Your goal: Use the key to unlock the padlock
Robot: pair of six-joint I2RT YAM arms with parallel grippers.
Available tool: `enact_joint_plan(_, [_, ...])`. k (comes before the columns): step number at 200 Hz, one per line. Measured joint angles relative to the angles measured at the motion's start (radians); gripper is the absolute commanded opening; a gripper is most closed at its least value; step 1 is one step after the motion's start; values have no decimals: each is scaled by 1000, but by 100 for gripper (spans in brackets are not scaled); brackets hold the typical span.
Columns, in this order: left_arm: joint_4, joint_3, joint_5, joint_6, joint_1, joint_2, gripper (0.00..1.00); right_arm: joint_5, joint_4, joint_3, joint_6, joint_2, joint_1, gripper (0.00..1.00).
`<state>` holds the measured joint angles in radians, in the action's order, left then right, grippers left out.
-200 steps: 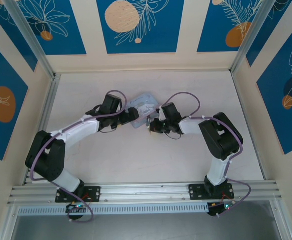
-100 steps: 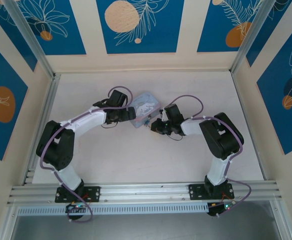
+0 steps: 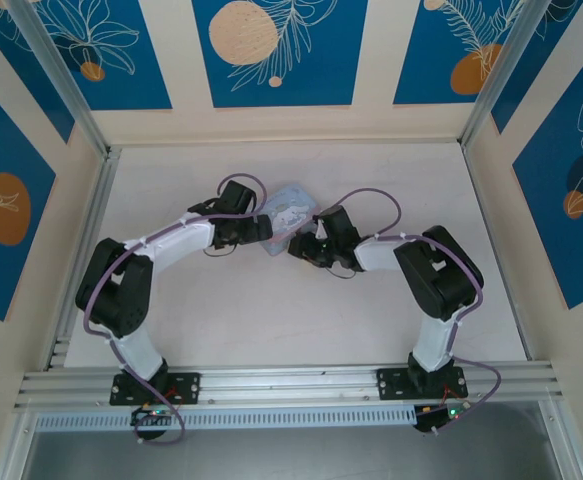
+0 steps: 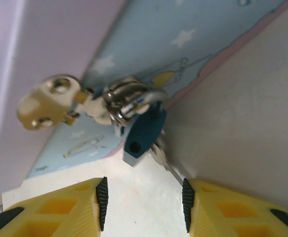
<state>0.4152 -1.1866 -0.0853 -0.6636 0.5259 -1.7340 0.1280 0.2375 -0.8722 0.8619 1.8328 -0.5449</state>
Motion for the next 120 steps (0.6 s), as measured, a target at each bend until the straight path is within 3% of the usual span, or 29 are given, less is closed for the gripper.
enact_joint_plan(50, [-12,0,13,-5,0,-4,100,-81,-14,-32,65,18,-30,44])
enact_joint_plan(120, [-15,0,15,-8,0,-5,100,-189,-60,-47,114,19,-43,31])
